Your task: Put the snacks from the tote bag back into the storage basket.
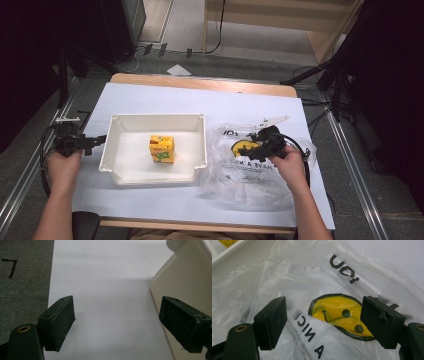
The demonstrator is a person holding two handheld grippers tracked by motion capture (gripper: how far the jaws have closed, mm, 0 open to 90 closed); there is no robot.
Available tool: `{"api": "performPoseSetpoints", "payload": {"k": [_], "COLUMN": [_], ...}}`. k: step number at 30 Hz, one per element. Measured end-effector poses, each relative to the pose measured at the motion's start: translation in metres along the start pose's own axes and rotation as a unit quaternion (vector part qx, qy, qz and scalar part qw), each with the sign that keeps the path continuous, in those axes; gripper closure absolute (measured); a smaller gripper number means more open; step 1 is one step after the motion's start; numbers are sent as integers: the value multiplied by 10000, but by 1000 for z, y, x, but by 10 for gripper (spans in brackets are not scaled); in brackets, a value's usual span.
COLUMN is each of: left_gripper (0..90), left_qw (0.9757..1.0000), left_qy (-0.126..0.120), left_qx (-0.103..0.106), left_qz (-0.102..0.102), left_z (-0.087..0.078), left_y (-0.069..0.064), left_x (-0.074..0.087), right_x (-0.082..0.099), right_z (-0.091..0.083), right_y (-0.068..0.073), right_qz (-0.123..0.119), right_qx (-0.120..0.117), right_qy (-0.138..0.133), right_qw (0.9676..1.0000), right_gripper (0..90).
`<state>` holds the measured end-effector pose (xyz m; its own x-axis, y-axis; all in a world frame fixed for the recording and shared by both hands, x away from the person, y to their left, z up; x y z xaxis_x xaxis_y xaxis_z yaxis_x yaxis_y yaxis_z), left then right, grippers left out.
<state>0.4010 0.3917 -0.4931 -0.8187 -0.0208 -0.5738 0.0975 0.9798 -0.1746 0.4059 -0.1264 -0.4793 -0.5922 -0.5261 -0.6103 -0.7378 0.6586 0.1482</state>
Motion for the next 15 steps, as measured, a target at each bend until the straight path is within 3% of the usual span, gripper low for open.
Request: {"api": "performPoseSetpoints", "payload": {"k": [8,13,15], "left_gripper": [141,142,142], "left_qw": [10000,10000,9999], "left_qy": [-37,-54,-167], "left_qx": [-7,-1,7], "left_qz": [57,13,-40], "left_z": [0,0,-2], "left_y": [-1,-1,-1], "left_x": [0,-1,-3], "right_x": [1,1,1], "right_z": [3,4,4], "right_y": [2,1,2], "right_qz": [-21,-31,-30], "right_qx": [-19,-6,-7], "right_qy": [80,91,101], "right_qw": [10000,10000,9999], "right_gripper": [228,228,228]}}
Point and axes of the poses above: each handheld gripper's, and its own axes: z roughly forward along the jaws, x roughly out of its underside, y roughly to its left, the point moved 8 cm from there along z, roughly forward along the jaws, and after that the axes turned 4 degrees about y, right-handed, at the moved point
